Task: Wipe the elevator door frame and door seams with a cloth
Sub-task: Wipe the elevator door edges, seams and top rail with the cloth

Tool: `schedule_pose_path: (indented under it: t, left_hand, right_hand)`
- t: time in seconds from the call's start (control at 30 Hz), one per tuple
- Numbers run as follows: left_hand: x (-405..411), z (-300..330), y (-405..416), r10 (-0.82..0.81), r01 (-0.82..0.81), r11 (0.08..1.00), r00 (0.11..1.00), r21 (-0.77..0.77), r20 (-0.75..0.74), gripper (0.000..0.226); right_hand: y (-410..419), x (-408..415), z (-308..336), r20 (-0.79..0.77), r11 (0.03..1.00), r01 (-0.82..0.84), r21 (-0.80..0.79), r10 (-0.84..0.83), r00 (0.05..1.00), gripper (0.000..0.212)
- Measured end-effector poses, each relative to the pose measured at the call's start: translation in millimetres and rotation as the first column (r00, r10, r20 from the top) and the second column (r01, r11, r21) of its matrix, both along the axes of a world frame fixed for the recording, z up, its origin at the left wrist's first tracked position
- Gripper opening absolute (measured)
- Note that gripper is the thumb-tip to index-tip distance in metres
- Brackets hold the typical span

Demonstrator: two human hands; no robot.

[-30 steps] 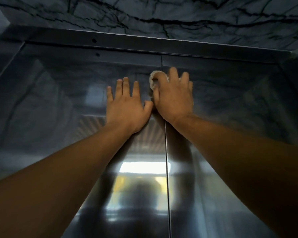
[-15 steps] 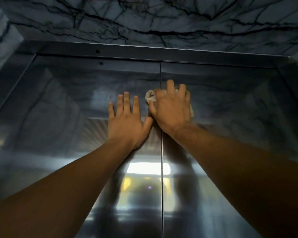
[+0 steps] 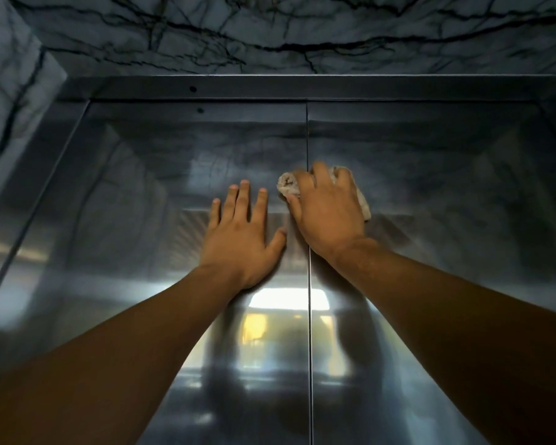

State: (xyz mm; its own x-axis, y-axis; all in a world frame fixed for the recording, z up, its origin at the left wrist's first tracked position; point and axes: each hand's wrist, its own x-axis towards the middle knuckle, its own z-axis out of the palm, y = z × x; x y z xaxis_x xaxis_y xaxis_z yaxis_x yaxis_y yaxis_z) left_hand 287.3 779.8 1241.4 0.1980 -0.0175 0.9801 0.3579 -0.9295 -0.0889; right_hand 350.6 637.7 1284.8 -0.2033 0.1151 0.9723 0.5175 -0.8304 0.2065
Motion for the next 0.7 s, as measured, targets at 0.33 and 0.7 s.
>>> schedule_pose_path:
  t: [0.33,0.7]
  left_hand:
    - [-22.6,-34.3,-1.6,0.051,-0.047,0.998,0.988,0.028,-0.144,0.083]
    - [-45.0,-111.4,0.3,0.113,-0.085,0.987,0.971,0.139,-0.209,0.074]
  right_hand:
    - [-4.1,0.1,-48.0,0.012,0.999,-0.01,-0.048,0.01,1.0,0.04]
    - [-9.5,-2.0,-114.1,0.003,0.979,0.104,-0.176,-0.105,0.994,0.039]
